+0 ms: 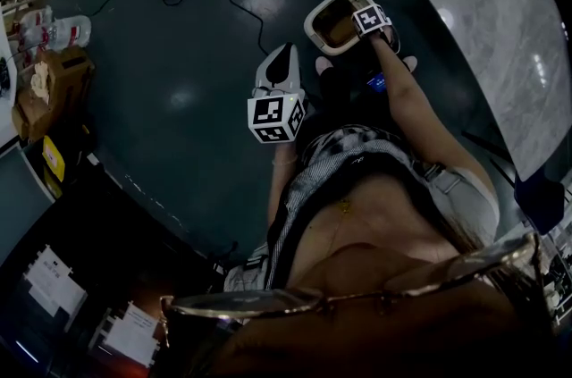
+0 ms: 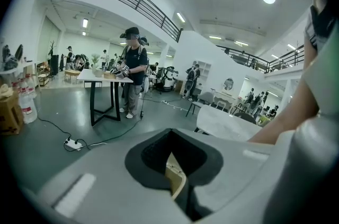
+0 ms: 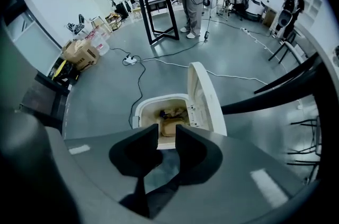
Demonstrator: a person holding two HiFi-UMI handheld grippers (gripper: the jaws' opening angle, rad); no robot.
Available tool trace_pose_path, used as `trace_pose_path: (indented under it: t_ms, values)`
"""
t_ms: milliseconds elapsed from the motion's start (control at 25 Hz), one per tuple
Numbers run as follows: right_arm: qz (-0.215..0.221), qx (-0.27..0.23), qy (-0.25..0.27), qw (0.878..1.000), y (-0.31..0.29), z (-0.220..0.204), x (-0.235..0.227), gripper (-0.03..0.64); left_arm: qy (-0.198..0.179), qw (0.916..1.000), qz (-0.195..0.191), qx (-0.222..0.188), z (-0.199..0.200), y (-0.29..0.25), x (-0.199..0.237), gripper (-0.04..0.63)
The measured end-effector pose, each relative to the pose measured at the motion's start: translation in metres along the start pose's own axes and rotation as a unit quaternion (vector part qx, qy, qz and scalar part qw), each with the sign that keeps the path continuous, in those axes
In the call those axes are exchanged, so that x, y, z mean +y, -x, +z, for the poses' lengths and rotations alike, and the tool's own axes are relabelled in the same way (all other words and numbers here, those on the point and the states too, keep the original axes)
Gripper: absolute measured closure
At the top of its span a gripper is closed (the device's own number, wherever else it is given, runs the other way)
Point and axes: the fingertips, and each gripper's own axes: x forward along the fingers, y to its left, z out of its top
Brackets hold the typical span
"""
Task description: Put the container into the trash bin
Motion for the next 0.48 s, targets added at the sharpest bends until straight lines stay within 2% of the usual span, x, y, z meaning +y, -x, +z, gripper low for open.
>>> trace_pose_path:
  t_ms: [160, 320, 480]
  values:
    - [0.019, -0.005, 0.008, 1.000, -0.002, 0.002, 0.008, 0.506, -0.004, 1.0000, -0.004, 0.002, -0.002, -0.003, -0.001, 0.595]
    - [0.061, 0.003, 0.016, 0.998, 0.002, -0.003, 0.027, 0.589, -0.010, 0.9999, -0.006, 0.006, -0.004, -0.005, -0.002, 0.595]
    - [0.100, -0.004, 0.055, 0.994, 0.012, 0.000, 0.044, 0.591, -0.014, 0.9998, -0.012, 0.013, -0.005, -0.009, -0.004, 0.595]
